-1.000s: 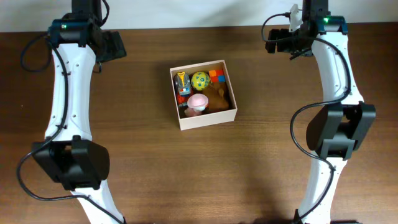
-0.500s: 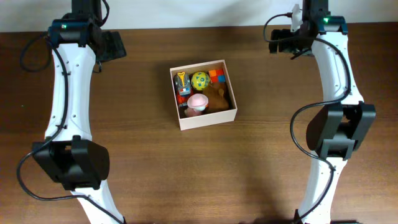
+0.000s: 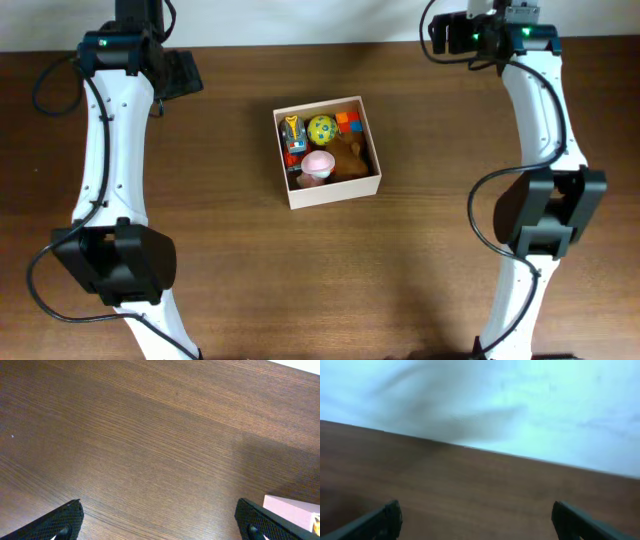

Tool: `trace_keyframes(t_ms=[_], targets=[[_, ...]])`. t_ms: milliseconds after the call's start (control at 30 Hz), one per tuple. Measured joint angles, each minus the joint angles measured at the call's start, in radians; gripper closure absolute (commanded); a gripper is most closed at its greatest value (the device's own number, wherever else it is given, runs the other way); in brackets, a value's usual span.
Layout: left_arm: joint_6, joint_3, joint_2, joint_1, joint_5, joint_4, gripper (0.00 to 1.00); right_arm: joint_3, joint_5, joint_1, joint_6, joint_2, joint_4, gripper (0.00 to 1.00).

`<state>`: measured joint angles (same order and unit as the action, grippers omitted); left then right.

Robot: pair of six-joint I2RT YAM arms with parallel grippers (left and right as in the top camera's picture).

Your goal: Pack container

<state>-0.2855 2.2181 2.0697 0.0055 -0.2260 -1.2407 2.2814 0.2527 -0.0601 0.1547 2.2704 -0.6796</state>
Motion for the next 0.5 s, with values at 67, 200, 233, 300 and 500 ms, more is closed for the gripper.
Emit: trace_keyframes(t_ms=[67, 200, 233, 300, 500], targets=[[0.0, 0.0, 0.0, 0.0, 0.0, 0.0, 0.01, 0.0, 0.001, 0.0, 0.007, -0.055, 0.0, 0.01], [0.0, 0.0, 0.0, 0.0, 0.0, 0.0, 0.01, 0.0, -0.023, 0.0, 0.014, -0.235, -0.025, 0.01], [0.0, 0.0, 0.0, 0.0, 0.0, 0.0, 0.01, 0.0, -0.034, 0.0, 0.016, -0.296, -0.042, 0.01], [0.0, 0.0, 0.0, 0.0, 0.0, 0.0, 0.01, 0.002, -0.053, 0.0, 0.027, -0.407, -0.082, 0.01], [0.0, 0.0, 0.0, 0.0, 0.0, 0.0, 0.01, 0.023, -0.079, 0.0, 0.109, -0.685, -0.254, 0.01]])
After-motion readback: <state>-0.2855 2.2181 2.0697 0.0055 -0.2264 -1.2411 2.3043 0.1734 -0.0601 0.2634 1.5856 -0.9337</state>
